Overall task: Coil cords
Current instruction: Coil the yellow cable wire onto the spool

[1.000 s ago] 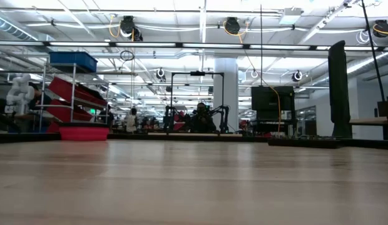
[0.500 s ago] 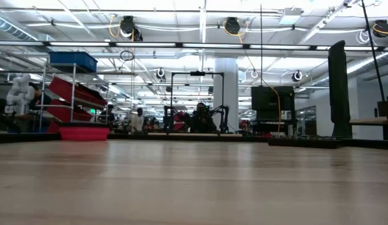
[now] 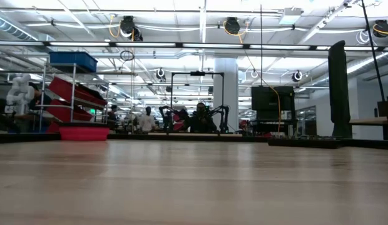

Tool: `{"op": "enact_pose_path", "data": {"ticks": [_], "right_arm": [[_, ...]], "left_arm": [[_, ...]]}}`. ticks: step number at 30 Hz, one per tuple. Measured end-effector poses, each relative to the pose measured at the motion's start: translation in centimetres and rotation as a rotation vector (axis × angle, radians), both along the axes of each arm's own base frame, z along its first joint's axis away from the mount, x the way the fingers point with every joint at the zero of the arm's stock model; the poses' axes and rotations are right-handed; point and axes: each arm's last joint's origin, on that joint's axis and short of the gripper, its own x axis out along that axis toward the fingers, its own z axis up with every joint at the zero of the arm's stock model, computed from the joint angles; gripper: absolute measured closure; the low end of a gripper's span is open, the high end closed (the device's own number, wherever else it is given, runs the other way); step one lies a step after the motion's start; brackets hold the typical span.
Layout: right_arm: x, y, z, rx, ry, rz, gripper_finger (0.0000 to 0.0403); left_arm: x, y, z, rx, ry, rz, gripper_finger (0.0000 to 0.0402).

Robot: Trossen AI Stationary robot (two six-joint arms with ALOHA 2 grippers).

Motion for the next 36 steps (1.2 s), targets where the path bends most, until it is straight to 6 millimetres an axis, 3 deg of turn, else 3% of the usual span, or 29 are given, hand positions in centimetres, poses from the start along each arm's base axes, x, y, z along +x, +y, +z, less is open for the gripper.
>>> {"op": "enact_pose_path", "data": {"ticks": [15,29,36], "right_arm": [[0.0,0.2,0.5,-0.018,-0.065,-0.048,0.0403],[-1.4,1.6,0.7,-0.257,-0.126,-0.207,0.0403],[-2.4,2.6,1.8,-0.364,-0.161,-0.25,0.0403]], "left_arm": [[0.9,0.7,-0.6,-0.013,0.116,0.034,0.04],[1.3,1.0,-1.2,-0.046,0.259,0.048,0.04],[1.5,1.5,-1.8,0.002,0.279,0.198,0.04]]}}
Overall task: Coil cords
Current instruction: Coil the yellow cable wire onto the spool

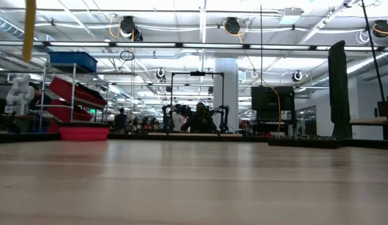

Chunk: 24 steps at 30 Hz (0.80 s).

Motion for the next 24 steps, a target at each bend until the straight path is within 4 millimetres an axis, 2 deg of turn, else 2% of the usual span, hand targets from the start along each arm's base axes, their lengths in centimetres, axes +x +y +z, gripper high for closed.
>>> {"op": "enact_pose_path", "data": {"ticks": [8,24], "right_arm": [[-1.0,1.2,1.0,-0.076,-0.023,-0.014,0.0403],[-0.8,0.9,0.7,-0.069,-0.002,-0.018,0.0402]], "left_arm": [[0.8,0.7,-0.1,-0.022,0.039,0.041,0.04],[0.9,0.7,0.2,-0.007,-0.015,0.03,0.04]]}}
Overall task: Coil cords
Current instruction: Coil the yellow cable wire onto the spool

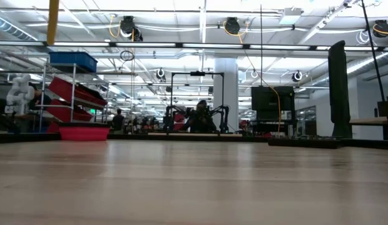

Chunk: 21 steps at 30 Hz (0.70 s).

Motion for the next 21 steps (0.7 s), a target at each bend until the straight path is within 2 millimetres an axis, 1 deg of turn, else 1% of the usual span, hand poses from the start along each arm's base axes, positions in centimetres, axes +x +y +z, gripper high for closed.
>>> {"op": "enact_pose_path", "data": {"ticks": [6,11,16,21], "right_arm": [[0.1,0.0,0.1,0.014,-0.015,0.011,0.0402],[0.2,0.2,0.3,0.019,-0.028,0.036,0.0402],[0.1,0.3,0.3,0.019,-0.03,0.039,0.0402],[-0.1,0.4,0.1,-0.014,-0.006,0.04,0.0403]], "left_arm": [[0.1,-0.1,-0.1,0.002,-0.003,-0.022,0.04],[0.8,-0.6,-0.9,0.02,-0.04,-0.044,0.04],[2.0,0.0,-1.1,0.003,-0.053,-0.006,0.04],[2.2,0.2,-1.0,-0.019,-0.047,0.003,0.04]]}}
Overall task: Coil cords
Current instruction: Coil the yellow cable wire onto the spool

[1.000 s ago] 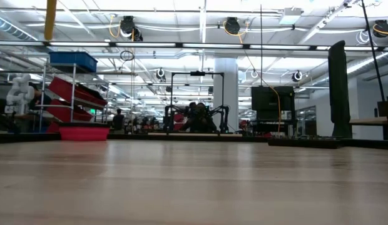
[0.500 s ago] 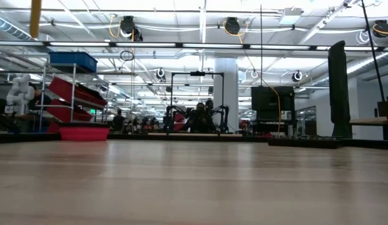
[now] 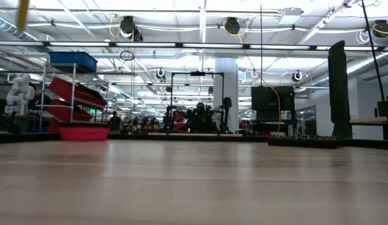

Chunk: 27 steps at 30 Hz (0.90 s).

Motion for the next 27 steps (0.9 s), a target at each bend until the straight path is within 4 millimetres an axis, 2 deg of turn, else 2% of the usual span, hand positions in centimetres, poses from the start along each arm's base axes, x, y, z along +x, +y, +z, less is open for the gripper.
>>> {"op": "enact_pose_path", "data": {"ticks": [22,27], "right_arm": [[-0.1,0.05,-0.56,-0.014,0.057,0.052,0.0403],[-0.09,0.03,-0.57,-0.02,0.059,0.053,0.0403]], "left_arm": [[-0.58,-0.56,0.57,0.043,-0.11,-0.028,0.04],[-0.81,-0.71,0.56,0.072,-0.126,0.019,0.04]]}}
